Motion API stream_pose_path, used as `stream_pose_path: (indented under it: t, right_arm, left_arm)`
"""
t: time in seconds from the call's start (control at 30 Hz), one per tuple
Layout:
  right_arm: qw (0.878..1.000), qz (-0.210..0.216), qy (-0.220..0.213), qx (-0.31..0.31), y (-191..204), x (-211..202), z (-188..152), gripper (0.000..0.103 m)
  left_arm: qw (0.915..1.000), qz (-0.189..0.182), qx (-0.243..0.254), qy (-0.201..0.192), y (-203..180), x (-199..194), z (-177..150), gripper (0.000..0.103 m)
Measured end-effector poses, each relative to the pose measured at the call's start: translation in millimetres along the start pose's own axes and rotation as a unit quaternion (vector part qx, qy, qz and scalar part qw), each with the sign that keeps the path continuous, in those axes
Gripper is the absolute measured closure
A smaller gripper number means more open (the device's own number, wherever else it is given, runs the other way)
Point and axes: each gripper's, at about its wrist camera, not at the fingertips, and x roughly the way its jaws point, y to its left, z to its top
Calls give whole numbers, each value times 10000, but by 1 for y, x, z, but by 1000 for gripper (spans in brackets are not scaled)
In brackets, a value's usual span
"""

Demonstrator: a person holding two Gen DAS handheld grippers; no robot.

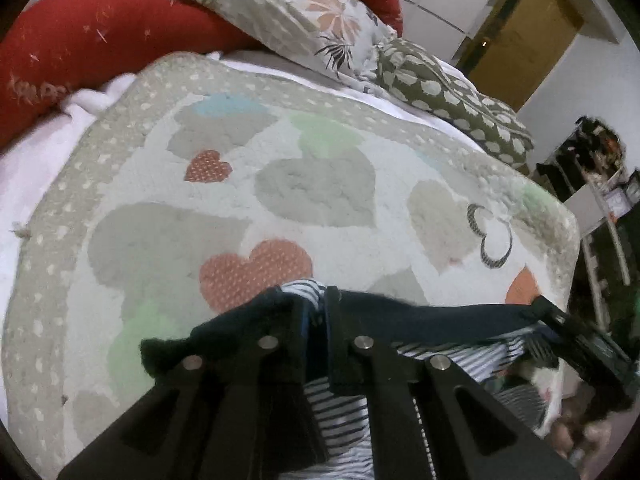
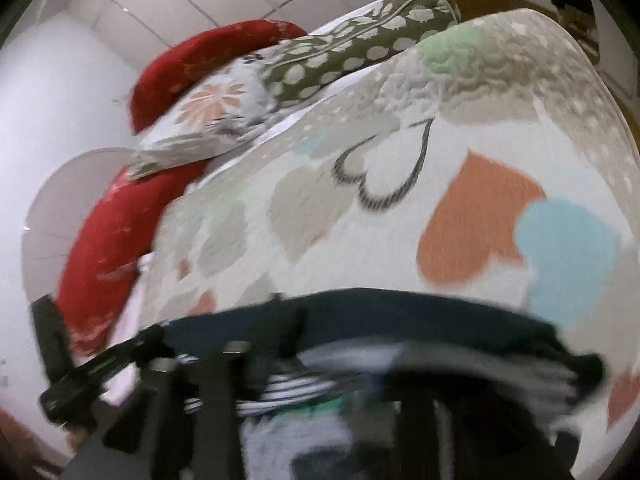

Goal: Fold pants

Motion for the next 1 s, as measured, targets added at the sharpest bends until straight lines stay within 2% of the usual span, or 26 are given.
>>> stream_pose_path:
  t: [0.07,0.1,0.17,0.23,0.27,0.37,0.43,0.5,0.67,0.7,0.73,0.8,0.83,0.87,0.9,0.93,0.97,1.0]
  right_arm:
    - [9995,-281,-38,105,-8,11,16,40]
    - [9994,-305,-45,134,-11,12,18,40]
    - [9993,-268,-159,208,-17,5,26,37]
    - [9990,-248,-302,220,-23,-7,25,34]
    - [9987,-282,-356,233,-29,-16,22,34]
    - [9987,-191,-378,279,-49,-42,3,34]
    - [9990,-278,-315,171,-64,-63,-21,34]
    - [9990,-319,-290,79,-75,-76,-43,34]
    - [9968,-697,-400,-14,-102,-100,-100,31]
    - [9962,-767,-417,-1,-105,-100,-106,31]
    - [9959,-805,-404,40,-108,-96,-113,31]
    - [9953,-893,-359,100,-109,-87,-119,30]
    - [9937,-1023,-440,114,-106,-81,-122,29]
    - [9928,-1077,-522,83,-103,-77,-122,29]
    - [9923,-1096,-579,27,-98,-73,-124,31]
    - [9933,-1030,-518,-56,-91,-67,-123,50]
    - [9942,-992,-409,-108,-86,-63,-122,81]
    - [9950,-937,-335,-106,-85,-61,-122,84]
  left_arm:
    - [9993,-356,-119,-12,11,-7,6,97]
    - [9988,-466,-106,-50,15,-14,6,94]
    - [9974,-689,-160,-152,26,-31,5,81]
    - [9964,-778,-271,-213,40,-45,-1,61]
    - [9960,-803,-310,-235,48,-53,-7,59]
    - [9979,-553,-296,-163,72,-67,-31,53]
    - [9989,-378,-286,-33,87,-69,-52,42]
    - [9990,-290,-304,153,99,-65,-74,41]
    - [9966,-448,-108,678,98,-37,-122,38]
    - [9964,-494,-67,682,91,-32,-127,29]
    - [9968,-512,-19,620,83,-31,-132,16]
    - [9974,-530,96,473,62,-27,-139,10]
    - [9973,-490,193,507,51,-23,-141,14]
    - [9966,-321,455,604,35,-17,-145,25]
    - [9956,-70,681,636,26,-15,-149,70]
    - [9936,224,911,630,18,-14,-151,85]
    - [9942,194,888,578,17,-18,-151,86]
    - [9950,158,831,532,19,-24,-151,90]
